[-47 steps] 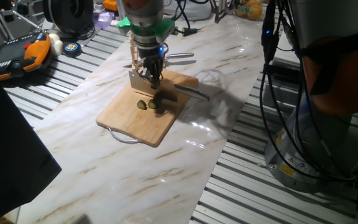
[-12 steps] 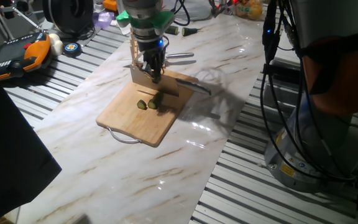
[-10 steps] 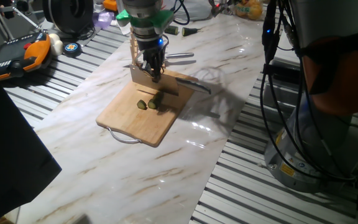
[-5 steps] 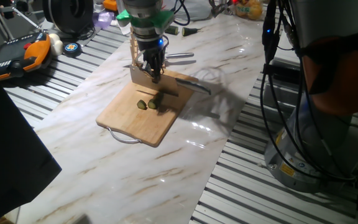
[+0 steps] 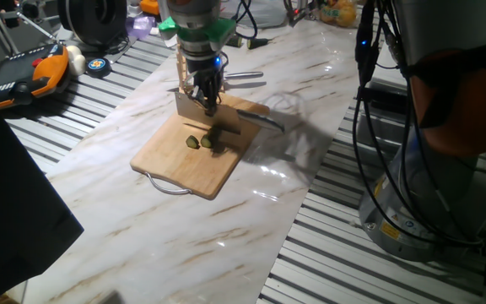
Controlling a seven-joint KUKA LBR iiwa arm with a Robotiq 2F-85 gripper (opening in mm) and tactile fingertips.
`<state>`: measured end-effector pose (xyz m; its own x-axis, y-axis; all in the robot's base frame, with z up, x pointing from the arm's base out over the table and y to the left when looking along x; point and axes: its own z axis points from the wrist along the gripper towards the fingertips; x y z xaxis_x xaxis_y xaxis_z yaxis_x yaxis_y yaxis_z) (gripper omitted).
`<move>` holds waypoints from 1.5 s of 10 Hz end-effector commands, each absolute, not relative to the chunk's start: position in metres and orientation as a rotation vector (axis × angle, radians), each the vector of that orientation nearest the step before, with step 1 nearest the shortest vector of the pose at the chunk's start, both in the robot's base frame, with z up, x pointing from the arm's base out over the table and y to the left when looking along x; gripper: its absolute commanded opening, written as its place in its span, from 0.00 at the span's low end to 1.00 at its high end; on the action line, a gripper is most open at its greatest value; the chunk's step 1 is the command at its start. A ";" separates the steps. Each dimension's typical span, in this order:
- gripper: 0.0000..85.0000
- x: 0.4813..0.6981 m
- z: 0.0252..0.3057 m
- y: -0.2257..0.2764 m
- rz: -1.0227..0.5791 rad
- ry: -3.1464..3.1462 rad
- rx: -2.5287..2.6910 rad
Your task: Cut the cucumber into segments
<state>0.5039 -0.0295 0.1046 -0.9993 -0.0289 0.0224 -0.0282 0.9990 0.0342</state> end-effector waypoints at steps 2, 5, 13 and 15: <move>0.01 0.503 0.105 -0.029 -0.053 -3.119 0.042; 0.01 0.502 0.100 -0.026 -0.079 -3.124 0.035; 0.01 0.504 0.087 -0.028 0.000 -3.120 0.039; 0.01 0.505 0.084 -0.029 -0.017 -3.119 0.039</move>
